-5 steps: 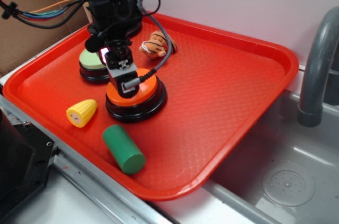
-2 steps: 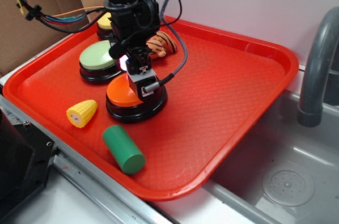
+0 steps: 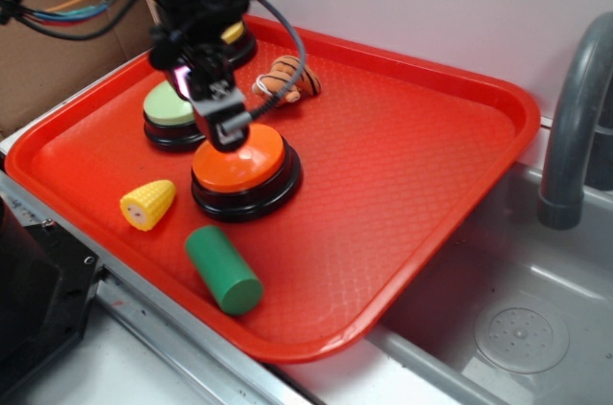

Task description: Push the orange button.

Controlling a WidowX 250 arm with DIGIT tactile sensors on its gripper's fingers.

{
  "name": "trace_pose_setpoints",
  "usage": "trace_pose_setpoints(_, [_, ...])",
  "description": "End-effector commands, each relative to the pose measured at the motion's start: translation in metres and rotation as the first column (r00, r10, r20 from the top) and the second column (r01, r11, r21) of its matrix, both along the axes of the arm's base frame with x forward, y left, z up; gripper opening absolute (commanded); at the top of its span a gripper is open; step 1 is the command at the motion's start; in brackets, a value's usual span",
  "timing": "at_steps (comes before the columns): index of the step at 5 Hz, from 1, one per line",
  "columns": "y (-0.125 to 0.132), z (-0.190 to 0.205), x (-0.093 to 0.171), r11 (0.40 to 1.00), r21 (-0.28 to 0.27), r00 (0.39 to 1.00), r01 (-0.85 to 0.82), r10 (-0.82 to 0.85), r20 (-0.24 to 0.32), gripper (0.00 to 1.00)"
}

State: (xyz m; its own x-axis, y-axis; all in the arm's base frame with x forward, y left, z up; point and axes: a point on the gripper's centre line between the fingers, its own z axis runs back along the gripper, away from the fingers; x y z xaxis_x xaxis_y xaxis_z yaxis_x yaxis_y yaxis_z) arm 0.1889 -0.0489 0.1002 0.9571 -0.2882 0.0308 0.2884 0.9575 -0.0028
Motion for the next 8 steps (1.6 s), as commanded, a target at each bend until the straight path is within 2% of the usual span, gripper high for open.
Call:
trace_pose_setpoints(1, [0.002,0.028,-0.017,0.997,0.007,0.996,-0.071,0.071,0.056,1.00])
trace_pose_setpoints(2, [0.003,0.032,-0.016,0.997,0.013,0.996,-0.071,0.070,0.054,1.00])
trace_pose_setpoints(3, [0.004,0.037,-0.013,0.996,0.023,0.996,-0.080,0.080,0.029,1.00])
trace_pose_setpoints(6, [-0.001,0.065,-0.006,0.999,-0.006,0.996,-0.047,0.047,0.074,1.00])
trace_pose_setpoints(8, [-0.003,0.062,-0.002,0.998,0.013,0.997,-0.058,0.057,0.047,1.00])
